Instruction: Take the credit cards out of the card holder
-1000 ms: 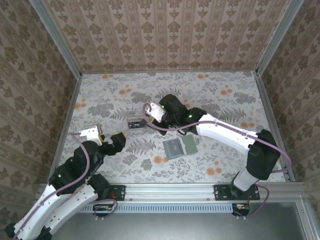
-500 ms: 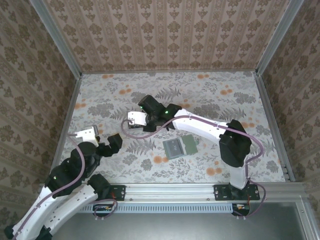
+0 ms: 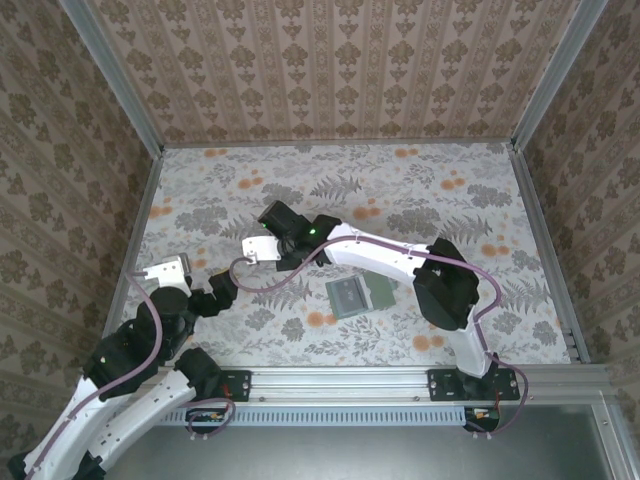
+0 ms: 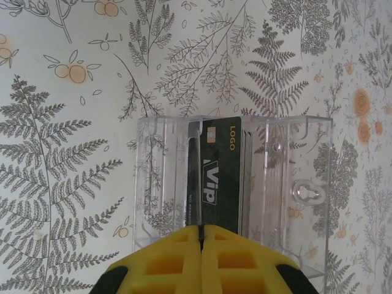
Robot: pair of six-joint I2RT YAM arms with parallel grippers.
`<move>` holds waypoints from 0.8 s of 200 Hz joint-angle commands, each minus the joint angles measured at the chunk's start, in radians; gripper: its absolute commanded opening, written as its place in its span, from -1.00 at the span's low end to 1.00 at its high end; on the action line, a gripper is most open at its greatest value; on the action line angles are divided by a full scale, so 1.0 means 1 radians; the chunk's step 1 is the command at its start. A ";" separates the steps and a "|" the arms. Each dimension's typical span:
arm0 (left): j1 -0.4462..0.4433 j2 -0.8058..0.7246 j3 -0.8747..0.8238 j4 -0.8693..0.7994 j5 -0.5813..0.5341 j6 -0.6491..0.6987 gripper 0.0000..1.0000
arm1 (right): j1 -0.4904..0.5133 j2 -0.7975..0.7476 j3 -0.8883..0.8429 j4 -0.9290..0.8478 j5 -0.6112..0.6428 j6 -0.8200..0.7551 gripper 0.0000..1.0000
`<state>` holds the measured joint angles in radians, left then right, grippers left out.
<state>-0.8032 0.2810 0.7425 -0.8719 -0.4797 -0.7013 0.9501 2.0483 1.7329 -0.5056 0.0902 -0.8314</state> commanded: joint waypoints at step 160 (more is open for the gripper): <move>0.006 -0.011 0.013 -0.015 -0.016 0.016 1.00 | -0.028 0.116 0.108 -0.020 0.026 0.024 -1.00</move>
<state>-0.8032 0.2810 0.7425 -0.8906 -0.4946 -0.7013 0.9295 2.1326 1.8080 -0.4988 0.1062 -0.8303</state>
